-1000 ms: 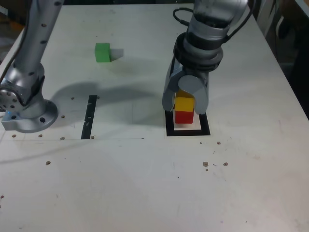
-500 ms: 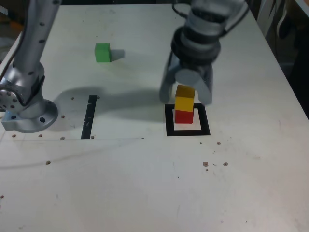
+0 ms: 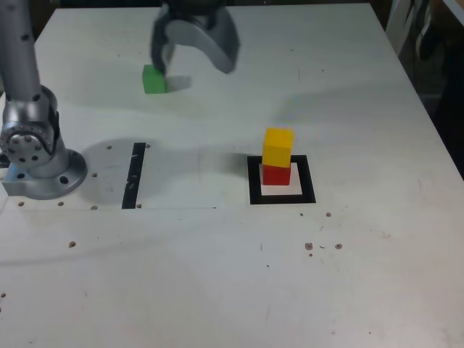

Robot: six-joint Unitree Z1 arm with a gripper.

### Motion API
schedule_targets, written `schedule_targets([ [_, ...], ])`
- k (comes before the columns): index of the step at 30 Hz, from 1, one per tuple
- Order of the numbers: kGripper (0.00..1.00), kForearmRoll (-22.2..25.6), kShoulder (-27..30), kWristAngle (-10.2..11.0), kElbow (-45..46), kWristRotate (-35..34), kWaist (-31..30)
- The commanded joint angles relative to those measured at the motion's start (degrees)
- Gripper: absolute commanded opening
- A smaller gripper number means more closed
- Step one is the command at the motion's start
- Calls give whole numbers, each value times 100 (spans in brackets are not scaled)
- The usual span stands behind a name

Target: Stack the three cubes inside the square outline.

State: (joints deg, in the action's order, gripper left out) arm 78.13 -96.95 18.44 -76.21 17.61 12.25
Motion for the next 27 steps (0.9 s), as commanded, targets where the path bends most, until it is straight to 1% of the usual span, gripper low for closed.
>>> schedule_targets([
  [1, 99, -351, 267, 33, 236, 371, 892],
  [6, 99, -1249, 307, 93, 814, 1273, 2054],
  [9, 99, -1605, 315, 109, 1042, 1603, 2626],
  [14, 99, -1716, 179, 123, 1176, 1745, 3208],
  [19, 98, -1784, -143, 174, 1313, 1735, 3637],
  [27, 92, -2041, -993, 533, 1239, 1555, 3680],
])
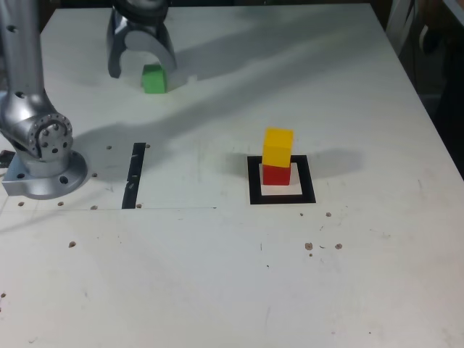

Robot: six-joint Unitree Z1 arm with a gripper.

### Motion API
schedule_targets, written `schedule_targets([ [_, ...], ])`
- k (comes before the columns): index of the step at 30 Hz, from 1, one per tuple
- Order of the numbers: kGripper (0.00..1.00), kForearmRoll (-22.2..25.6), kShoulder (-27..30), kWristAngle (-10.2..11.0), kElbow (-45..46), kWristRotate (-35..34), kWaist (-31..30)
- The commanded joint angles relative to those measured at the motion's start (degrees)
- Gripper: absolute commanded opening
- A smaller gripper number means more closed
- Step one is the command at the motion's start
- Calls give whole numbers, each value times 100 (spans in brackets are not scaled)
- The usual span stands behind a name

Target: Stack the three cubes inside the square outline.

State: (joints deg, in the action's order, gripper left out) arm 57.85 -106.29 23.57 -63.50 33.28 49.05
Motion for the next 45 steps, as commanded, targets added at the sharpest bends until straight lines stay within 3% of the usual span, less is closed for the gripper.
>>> schedule_targets([
  [1, 90, -28, -126, 38, -41, -14, 0],
  [9, 78, -142, -258, 69, -36, -14, 0],
  [16, 56, -284, -284, 32, -19, -11, -22],
  [27, 30, -363, -286, -249, -41, 82, -224],
  [40, 21, -284, -336, -329, -107, 73, -405],
  [45, 19, 274, -77, -461, -382, -39, -720],
])
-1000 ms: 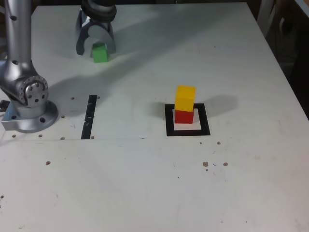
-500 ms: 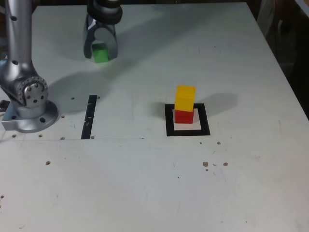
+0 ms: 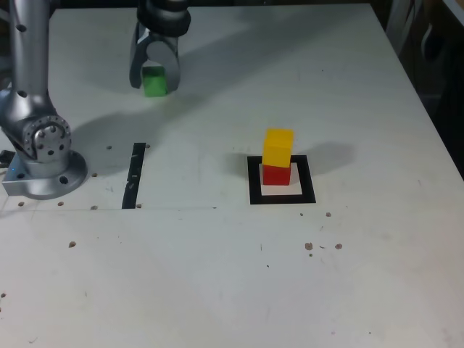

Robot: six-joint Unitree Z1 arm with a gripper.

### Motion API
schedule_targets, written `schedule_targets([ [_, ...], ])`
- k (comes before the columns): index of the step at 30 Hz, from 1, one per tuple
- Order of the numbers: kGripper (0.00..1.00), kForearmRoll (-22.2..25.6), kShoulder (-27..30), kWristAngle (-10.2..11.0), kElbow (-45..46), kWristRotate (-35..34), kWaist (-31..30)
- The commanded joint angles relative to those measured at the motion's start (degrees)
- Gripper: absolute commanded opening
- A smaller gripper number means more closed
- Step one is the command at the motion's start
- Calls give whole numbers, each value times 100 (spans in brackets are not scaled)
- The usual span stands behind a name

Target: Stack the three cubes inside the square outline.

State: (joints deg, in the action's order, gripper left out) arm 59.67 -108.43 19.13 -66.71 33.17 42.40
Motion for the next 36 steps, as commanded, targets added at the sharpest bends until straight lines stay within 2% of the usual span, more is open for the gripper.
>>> schedule_targets([
  [1, 19, 306, 259, -71, -174, -100, -191],
  [5, 18, 1525, 884, -258, -961, -658, -1196],
  [8, 18, 2328, 1097, -335, -1663, -1137, -2113],
  [13, 18, 3061, 981, -633, -2705, -1935, -3456],
  [17, 18, 3225, 677, -937, -3234, -2504, -4156],
  [21, 18, 3272, 280, -1129, -3642, -3022, -4702],
  [27, 18, 3383, -245, -1161, -4298, -3584, -5345],
  [36, 18, 3376, -831, -1081, -4496, -3527, -5402],
])
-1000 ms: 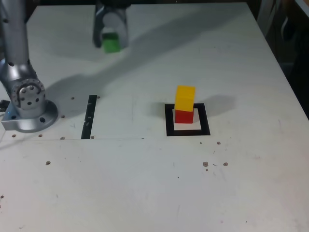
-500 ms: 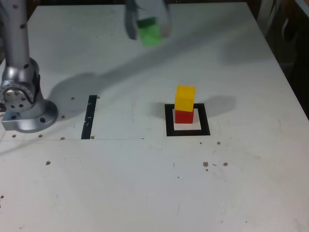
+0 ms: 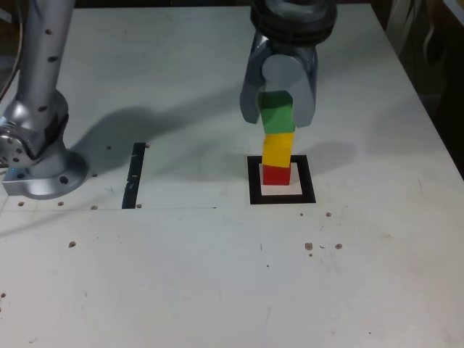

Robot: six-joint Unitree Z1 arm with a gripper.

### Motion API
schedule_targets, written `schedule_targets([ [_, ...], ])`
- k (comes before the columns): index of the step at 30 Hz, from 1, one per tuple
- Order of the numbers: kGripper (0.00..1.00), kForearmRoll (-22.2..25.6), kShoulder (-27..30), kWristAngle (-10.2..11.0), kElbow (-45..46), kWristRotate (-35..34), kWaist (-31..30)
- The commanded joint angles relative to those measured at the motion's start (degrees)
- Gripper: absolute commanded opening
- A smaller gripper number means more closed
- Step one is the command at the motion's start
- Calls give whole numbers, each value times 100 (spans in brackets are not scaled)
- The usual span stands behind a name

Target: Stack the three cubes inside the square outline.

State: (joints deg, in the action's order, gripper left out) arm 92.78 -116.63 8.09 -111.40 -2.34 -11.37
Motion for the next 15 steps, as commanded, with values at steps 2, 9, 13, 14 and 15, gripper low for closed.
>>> schedule_targets([
  [2, 18, 55, -30, 79, 7, 68, -2],
  [9, 18, 34, -34, 244, 249, 166, 169],
  [13, 18, 18, -111, 254, 311, 172, 218],
  [14, 18, 12, -140, 253, 323, 173, 229],
  [15, 18, 6, -168, 251, 334, 174, 238],
])
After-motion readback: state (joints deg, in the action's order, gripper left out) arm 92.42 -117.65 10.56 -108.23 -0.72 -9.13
